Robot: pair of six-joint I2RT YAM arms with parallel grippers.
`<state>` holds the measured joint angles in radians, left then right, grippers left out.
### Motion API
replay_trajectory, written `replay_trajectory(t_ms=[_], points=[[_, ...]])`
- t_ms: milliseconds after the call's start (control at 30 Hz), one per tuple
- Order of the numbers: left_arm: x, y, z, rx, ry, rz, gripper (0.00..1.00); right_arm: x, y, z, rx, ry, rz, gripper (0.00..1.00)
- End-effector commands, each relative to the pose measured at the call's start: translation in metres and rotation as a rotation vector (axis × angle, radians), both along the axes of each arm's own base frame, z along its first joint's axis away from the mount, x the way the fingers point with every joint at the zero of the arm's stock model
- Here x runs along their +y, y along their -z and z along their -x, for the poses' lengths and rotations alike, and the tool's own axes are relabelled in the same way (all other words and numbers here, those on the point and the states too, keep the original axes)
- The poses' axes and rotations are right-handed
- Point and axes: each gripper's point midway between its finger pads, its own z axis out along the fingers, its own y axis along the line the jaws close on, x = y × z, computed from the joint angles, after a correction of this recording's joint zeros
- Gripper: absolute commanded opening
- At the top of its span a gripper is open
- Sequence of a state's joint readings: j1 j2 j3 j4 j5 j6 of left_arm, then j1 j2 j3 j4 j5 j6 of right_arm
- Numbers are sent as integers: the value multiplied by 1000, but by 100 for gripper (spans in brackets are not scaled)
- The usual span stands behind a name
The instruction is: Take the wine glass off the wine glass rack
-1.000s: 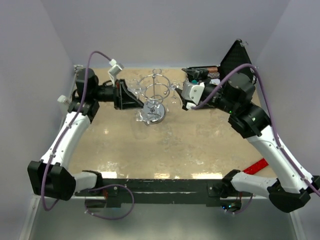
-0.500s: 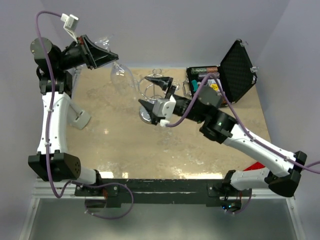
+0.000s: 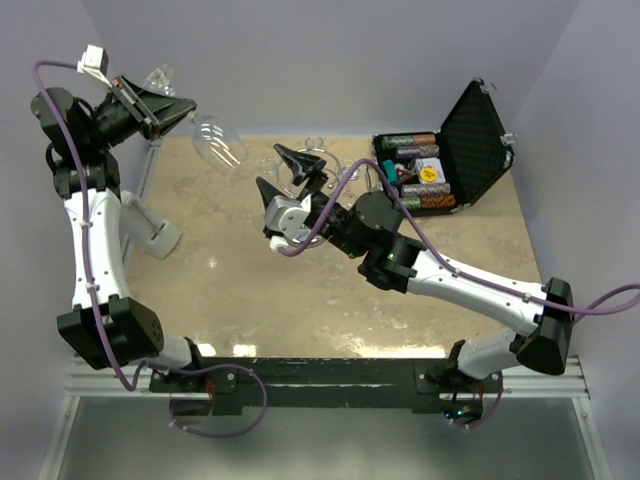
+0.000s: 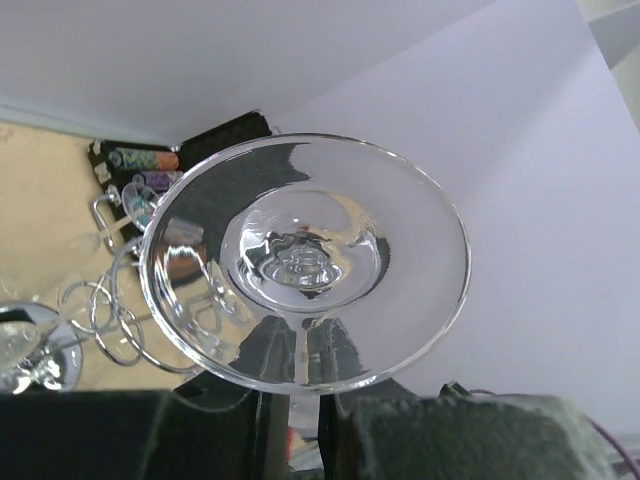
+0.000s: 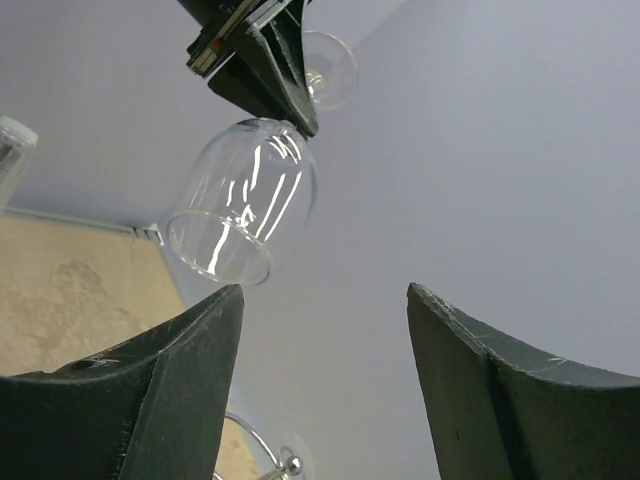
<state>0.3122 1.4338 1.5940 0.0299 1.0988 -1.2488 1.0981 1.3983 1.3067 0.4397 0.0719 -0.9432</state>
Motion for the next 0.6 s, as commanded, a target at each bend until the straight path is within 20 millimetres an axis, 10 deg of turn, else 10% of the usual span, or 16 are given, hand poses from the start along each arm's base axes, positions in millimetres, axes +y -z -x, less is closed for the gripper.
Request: replay_trajectory(t_ms=[0,567], points=[[-3,2,17,116,-33,85,0,-13,-31,-7,-59,88,-100,69],[-3,17,25,196,-54,119,0,28,-13,-37,-64,155,-80,50]])
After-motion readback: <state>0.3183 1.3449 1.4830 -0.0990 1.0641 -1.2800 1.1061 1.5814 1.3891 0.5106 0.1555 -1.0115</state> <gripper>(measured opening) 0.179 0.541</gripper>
